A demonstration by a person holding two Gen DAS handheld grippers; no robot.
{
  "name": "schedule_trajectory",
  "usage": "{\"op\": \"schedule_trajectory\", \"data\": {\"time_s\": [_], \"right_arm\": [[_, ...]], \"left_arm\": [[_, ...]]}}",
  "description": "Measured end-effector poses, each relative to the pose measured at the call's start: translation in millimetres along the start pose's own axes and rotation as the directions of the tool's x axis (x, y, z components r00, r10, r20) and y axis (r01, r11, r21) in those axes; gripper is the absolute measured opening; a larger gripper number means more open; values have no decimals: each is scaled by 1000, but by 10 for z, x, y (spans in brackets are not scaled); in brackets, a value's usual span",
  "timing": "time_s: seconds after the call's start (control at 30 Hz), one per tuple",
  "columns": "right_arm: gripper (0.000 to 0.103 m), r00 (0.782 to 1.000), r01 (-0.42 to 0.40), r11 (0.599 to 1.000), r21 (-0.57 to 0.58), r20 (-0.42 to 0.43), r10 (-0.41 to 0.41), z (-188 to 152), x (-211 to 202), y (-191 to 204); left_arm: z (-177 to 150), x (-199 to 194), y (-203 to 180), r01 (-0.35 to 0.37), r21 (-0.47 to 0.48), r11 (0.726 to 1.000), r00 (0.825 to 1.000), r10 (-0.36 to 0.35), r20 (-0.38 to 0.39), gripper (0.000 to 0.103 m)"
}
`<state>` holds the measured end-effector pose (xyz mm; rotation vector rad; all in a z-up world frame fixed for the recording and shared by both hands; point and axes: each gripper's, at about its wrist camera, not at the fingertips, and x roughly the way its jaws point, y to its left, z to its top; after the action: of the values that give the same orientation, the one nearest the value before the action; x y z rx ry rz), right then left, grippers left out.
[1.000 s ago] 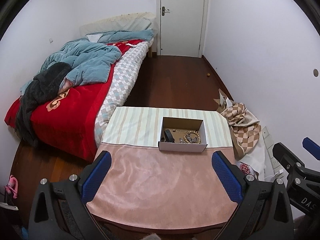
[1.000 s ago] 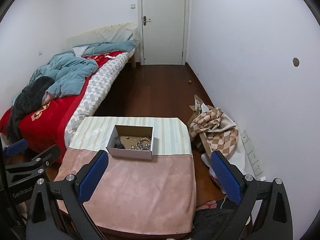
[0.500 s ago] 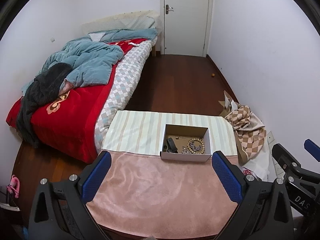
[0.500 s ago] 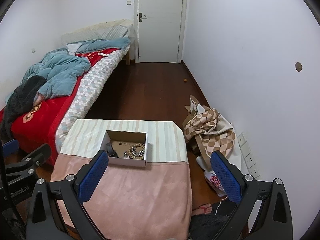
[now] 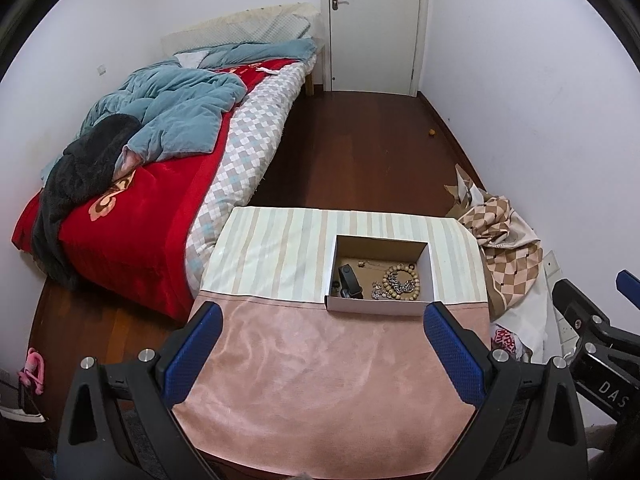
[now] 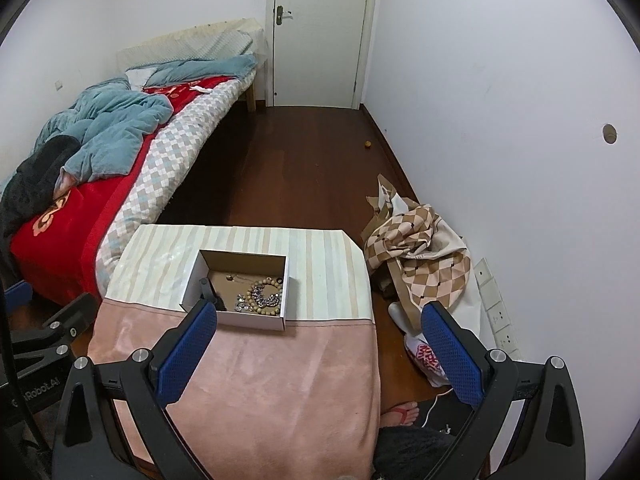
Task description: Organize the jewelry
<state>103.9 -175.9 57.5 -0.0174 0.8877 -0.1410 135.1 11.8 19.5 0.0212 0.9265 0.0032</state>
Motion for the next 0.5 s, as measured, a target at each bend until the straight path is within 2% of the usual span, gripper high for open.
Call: {"op": "schedule_trajectory", "data": {"time_s": [0.5], "right_arm": [[103, 1000, -6, 1000, -9, -14, 6, 10, 54, 37]], "left_arm": [[19, -40, -26, 4, 6, 1000, 1000, -4, 12, 102]]}}
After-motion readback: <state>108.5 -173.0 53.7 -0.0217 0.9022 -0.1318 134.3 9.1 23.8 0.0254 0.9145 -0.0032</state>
